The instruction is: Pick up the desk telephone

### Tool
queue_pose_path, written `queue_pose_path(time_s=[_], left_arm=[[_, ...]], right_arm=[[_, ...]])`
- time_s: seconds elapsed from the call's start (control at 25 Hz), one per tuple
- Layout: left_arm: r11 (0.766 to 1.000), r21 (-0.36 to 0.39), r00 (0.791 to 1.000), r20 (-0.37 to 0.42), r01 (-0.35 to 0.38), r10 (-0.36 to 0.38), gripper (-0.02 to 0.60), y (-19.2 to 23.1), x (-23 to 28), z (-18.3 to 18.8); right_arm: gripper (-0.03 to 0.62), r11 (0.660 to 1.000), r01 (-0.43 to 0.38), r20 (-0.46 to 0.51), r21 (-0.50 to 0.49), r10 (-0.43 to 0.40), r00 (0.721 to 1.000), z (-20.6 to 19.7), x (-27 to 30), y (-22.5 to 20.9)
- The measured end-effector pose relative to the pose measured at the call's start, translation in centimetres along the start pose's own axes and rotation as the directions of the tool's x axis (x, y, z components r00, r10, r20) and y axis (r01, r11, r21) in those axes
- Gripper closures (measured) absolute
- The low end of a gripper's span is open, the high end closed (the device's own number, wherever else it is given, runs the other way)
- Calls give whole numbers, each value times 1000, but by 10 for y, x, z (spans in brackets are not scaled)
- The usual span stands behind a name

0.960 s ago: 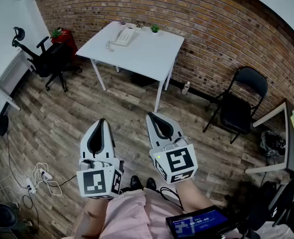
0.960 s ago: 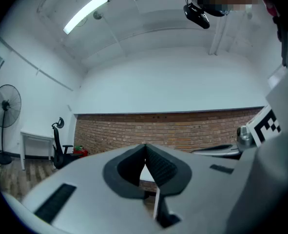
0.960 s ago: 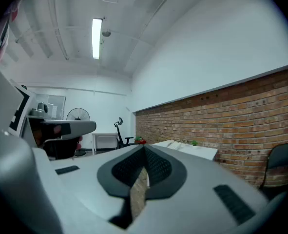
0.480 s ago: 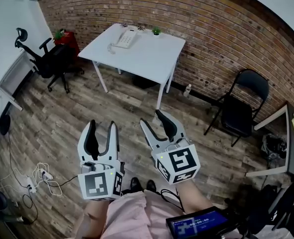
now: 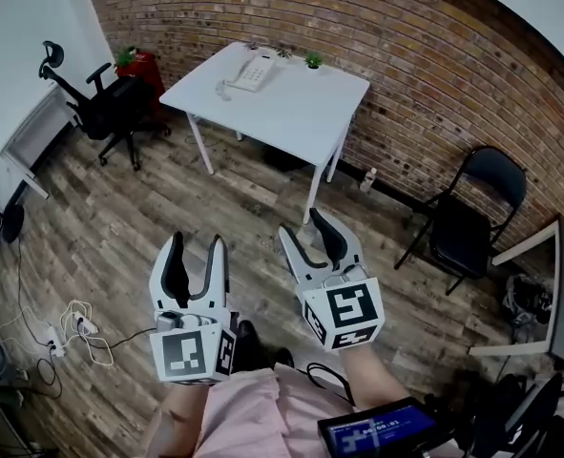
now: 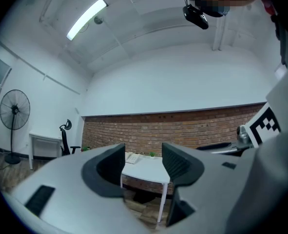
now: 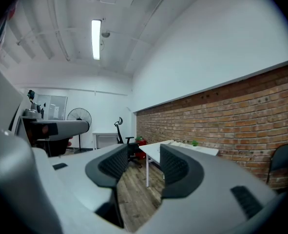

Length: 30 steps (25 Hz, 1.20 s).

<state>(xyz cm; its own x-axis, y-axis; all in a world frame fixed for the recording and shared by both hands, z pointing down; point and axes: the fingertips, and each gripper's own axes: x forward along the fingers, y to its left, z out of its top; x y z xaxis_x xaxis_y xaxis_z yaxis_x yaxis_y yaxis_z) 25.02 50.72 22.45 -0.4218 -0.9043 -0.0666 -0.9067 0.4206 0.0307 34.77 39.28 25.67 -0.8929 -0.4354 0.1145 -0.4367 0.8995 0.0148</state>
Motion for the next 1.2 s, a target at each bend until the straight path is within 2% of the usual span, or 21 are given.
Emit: queue_pose_path(time_s=[0.24,0.52,0.88,1.2], left_arm=[[1000,-5,1000,-18,-7,7,347,20,37,-16],[1000,-9,999,-45,13,-14,347,61,116,-35],[997,-7,996,-37,77,-77,347,124,228,-30],[990,-8,989,-31,142,-142,347,148,301,-30]], right_arm=[[382,1000,4,-20,-13,-5,1000,-7,43,-12],[382,1000,18,-60,-5,-18,998,-17,132,-30],[382,997,73,-64,8,-72,995,0,244,-46],[382,992,125,-52,5,-125,991,13,307,-67]])
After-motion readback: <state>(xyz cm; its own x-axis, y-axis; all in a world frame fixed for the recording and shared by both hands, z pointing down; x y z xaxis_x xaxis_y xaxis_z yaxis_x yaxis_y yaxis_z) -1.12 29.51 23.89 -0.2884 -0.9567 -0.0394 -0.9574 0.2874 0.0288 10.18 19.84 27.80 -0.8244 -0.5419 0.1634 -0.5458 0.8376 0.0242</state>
